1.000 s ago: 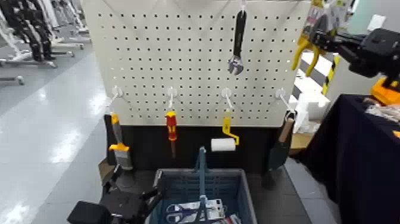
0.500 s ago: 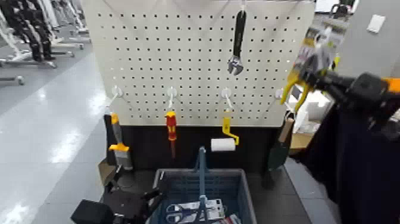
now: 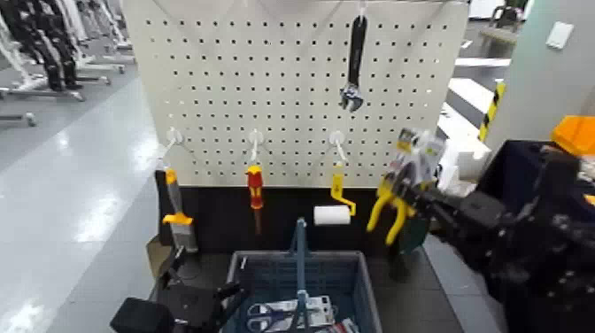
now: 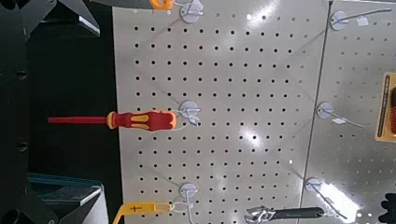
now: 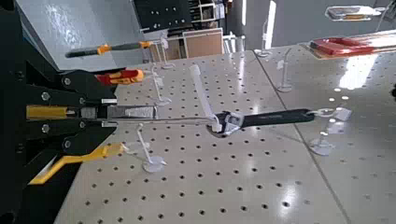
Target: Put the yellow pliers into the crate.
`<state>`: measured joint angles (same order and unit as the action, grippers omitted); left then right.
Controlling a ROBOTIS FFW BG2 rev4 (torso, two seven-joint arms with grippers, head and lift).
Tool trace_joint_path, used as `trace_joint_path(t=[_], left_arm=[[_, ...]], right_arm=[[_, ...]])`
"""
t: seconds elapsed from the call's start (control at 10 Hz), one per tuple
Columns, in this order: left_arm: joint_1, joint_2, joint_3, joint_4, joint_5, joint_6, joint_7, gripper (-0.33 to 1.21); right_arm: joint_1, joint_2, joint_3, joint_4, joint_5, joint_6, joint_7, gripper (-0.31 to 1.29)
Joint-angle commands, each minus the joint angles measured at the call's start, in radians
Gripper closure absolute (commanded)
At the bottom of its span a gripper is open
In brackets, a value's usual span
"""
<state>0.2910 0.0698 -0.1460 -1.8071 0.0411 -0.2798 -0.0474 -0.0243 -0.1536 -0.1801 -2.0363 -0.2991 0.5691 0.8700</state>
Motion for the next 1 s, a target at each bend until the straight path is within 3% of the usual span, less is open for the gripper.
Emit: trace_joint_path(t=[0.1,0.5,0.9,1.0], left_arm=[[0.002,0.001,0.000,0.000,0.000,0.002,0.000,0.11],[0.004,-0.002,0.005,-0.001,0.000,0.001,0.000,0.11],[0.005,-0.004,0.005,-0.001,0.000,0.002,0.000,0.11],[0.004,-0.004,0.005,-0.001,0.000,0.001,0.000,0.11]], right_arm=[[0.041,0.009,0.051,0.056,0.003,0.008,0.003,1.22],[0.067,0.034,0.110,0.166,-0.006,-0.031,0.017,1.22],[0.052,0.031,0.176,0.294,0.014,-0.092,0.030,1.22],[0.041,0.031,0.192,0.317,0.037,-0.103,0.035,1.22]])
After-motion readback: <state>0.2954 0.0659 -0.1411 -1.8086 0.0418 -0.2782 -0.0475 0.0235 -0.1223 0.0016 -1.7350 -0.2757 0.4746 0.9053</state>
